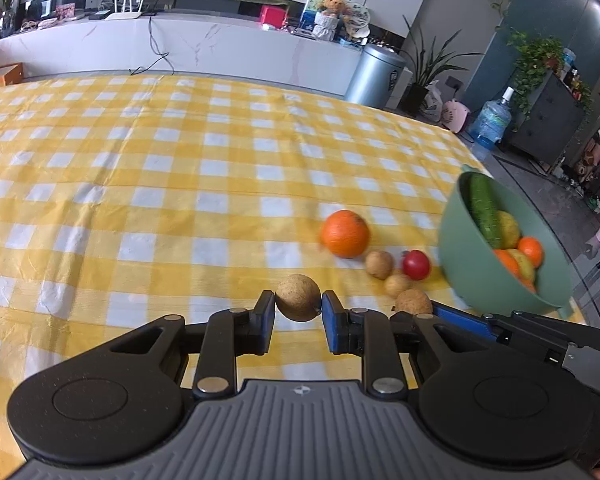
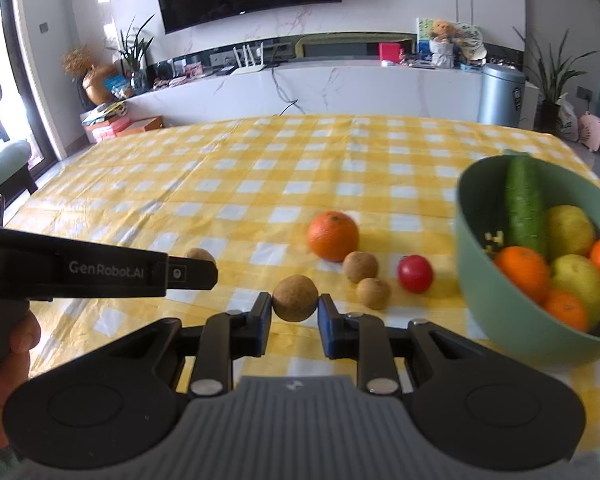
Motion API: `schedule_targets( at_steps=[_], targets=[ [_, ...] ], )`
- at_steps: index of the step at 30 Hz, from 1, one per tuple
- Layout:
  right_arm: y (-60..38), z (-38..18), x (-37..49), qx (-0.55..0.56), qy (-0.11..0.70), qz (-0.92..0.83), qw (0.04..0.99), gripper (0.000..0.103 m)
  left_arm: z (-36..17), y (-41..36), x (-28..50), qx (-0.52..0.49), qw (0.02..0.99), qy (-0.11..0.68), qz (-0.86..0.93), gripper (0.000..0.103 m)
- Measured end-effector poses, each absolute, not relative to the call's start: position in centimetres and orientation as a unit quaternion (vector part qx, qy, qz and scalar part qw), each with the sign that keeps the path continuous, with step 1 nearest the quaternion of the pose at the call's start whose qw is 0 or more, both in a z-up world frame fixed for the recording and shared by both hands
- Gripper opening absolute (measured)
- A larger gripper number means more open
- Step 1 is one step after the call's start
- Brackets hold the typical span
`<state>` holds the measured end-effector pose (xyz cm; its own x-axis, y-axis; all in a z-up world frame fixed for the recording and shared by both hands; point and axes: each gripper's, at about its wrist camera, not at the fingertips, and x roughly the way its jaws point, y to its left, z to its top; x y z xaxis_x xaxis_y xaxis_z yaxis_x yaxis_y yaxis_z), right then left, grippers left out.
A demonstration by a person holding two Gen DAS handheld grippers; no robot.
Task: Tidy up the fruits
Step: 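Carry both kiwis into the green colander and open both tools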
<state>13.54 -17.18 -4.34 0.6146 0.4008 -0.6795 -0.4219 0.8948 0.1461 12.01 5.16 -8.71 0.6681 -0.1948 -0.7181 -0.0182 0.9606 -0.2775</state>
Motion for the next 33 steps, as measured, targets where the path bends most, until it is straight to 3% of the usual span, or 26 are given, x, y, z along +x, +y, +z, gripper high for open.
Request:
schedule_targets(
  at_steps=[19, 33],
  targets=[
    [-26.9, 2.7, 10.8, 0.008, 0.291, 0.137, 0.947, 0.021, -3.1, -3.1, 12.4, -0.117, 0.914, 0.366, -0.128, 0.028],
    [-32.9, 3.7, 13.4, -0.005, 0.296, 0.073, 0.952, 0.021, -2.5, -10.9, 17.1, -0.065, 0.903, 0.381, -0.186, 0.028]
  ],
)
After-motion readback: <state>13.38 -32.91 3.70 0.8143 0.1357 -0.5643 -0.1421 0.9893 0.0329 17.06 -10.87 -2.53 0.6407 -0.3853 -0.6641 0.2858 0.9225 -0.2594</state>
